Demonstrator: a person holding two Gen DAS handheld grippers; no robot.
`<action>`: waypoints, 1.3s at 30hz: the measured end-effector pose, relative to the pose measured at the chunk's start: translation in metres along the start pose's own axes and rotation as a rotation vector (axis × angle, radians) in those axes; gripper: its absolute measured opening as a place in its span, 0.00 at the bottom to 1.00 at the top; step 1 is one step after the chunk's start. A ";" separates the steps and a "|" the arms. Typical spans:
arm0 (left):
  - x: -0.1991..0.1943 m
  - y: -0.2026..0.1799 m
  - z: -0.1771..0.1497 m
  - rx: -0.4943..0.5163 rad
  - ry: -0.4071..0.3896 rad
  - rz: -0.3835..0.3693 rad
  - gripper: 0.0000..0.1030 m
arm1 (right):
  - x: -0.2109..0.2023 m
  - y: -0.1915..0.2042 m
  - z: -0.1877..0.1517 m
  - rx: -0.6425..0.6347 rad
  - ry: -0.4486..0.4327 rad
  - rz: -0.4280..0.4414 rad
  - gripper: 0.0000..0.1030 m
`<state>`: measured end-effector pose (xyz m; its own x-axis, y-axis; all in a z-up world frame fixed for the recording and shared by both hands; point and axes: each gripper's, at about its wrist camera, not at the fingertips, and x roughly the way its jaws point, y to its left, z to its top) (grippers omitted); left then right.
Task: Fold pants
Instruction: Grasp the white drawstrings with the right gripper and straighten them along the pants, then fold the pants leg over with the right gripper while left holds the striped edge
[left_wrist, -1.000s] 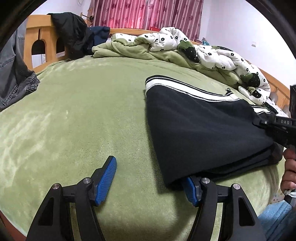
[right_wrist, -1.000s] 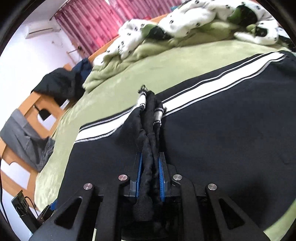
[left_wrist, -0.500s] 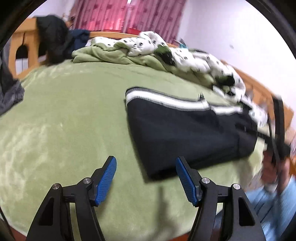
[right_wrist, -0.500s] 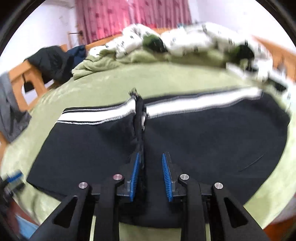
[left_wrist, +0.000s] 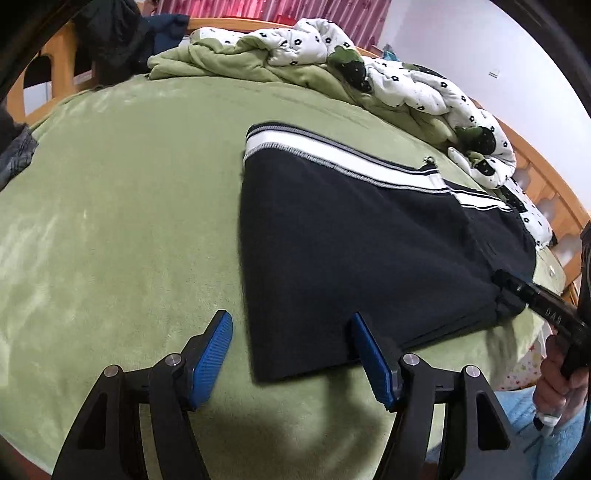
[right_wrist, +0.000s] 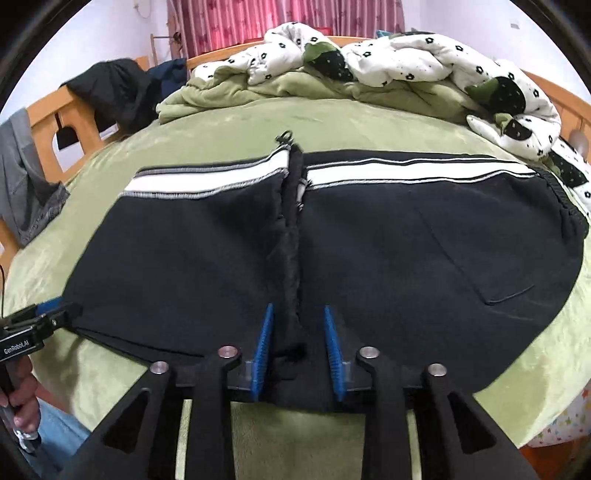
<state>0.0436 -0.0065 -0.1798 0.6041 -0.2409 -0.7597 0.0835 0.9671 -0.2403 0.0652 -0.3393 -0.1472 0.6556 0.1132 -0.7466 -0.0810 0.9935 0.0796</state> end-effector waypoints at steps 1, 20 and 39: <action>-0.006 0.000 0.001 0.014 -0.011 0.017 0.63 | -0.010 -0.007 0.002 0.007 -0.021 -0.023 0.35; 0.038 0.018 0.067 -0.112 0.066 -0.092 0.61 | 0.012 -0.274 0.038 0.404 -0.015 -0.244 0.76; 0.088 0.026 0.116 -0.110 0.050 -0.244 0.17 | 0.025 -0.303 0.087 0.463 -0.222 -0.164 0.38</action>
<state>0.1908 0.0069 -0.1828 0.5363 -0.4723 -0.6995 0.1335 0.8658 -0.4822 0.1719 -0.6370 -0.1323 0.7786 -0.0948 -0.6203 0.3427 0.8924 0.2937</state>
